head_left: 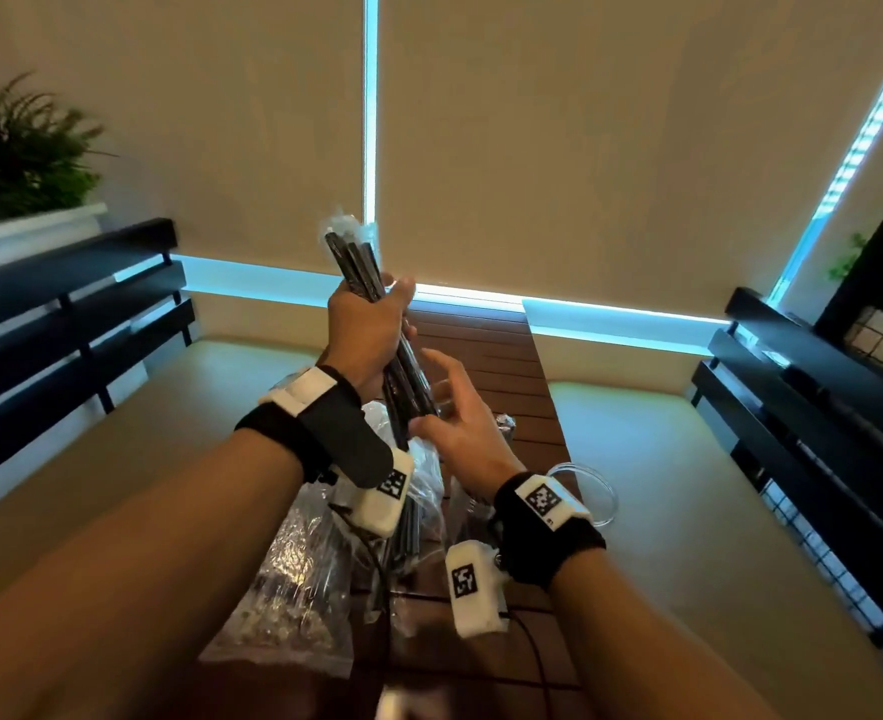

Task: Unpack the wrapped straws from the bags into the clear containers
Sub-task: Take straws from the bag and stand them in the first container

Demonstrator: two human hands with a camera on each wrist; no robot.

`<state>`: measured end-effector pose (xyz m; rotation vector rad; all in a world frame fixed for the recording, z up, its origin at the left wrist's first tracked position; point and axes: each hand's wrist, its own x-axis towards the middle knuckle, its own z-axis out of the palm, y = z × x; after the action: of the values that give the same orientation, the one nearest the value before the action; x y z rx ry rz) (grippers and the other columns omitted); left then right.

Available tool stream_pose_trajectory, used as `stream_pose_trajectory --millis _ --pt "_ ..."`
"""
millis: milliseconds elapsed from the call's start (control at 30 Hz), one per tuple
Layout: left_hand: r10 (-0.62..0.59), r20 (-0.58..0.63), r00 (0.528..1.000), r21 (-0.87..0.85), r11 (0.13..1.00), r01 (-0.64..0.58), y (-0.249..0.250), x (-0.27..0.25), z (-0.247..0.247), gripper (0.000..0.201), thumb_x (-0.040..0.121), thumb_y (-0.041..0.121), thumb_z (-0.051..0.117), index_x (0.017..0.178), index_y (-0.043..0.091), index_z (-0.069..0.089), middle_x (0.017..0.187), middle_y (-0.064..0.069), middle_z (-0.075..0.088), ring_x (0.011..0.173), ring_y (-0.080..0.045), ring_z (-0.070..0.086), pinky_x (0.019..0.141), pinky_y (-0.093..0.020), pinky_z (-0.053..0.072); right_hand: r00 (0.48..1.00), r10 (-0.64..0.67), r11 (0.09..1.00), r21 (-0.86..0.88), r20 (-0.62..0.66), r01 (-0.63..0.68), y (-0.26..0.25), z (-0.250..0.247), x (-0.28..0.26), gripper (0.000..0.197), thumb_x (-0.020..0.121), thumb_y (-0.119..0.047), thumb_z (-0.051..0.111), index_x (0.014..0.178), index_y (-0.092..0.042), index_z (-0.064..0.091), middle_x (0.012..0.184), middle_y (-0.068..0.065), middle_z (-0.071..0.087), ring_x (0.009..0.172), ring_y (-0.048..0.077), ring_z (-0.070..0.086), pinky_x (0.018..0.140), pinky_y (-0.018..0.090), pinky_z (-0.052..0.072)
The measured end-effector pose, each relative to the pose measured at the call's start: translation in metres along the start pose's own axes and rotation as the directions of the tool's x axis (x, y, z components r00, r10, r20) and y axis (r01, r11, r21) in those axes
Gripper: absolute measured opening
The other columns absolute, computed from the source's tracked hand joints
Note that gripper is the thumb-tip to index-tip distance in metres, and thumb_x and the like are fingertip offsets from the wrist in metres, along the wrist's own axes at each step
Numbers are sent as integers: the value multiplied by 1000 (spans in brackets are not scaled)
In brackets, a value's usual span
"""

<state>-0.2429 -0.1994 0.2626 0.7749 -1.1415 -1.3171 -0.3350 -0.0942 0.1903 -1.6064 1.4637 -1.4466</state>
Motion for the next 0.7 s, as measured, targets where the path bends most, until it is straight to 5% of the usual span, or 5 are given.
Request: stream_pose_trajectory --millis 167,333,500,600,700 --pt "174 66 983 -146 976 -163 35 -16 7 19 88 20 73 78 17 57 54 2 51 50 -17 53 61 -34 51 877 480 548 777 10 -309 12 -6 1 52 100 -58 34 132 -21 53 135 17 52 121 34 56 102 53 46" --pt "319 319 892 16 940 -342 28 -52 20 23 86 15 74 73 16 55 59 2 58 57 -20 62 65 -36 58 861 466 159 937 205 -309 4 4 7 82 95 -70 28 141 -5 49 136 28 55 122 43 57 99 57 47" --pt "219 496 840 86 951 -298 8 -57 13 25 87 10 71 74 0 53 67 -21 54 63 -25 58 69 -35 55 856 506 383 862 106 -333 -8 -6 3 68 102 -57 29 107 -9 76 124 22 66 119 36 62 107 50 43" --pt "162 568 807 91 962 -257 -5 -49 12 28 86 7 71 68 0 51 69 -18 48 65 -22 50 67 -32 48 867 420 891 305 -269 -337 5 -27 -5 31 102 -26 39 104 -16 68 109 9 70 107 26 65 91 41 53" --pt "110 550 828 119 971 -208 -29 -41 10 32 85 8 73 65 5 49 70 -13 46 68 -22 46 69 -27 46 814 237 897 -202 -531 -392 34 -50 -22 21 81 -3 50 87 -19 62 90 -2 66 89 19 61 76 32 49"
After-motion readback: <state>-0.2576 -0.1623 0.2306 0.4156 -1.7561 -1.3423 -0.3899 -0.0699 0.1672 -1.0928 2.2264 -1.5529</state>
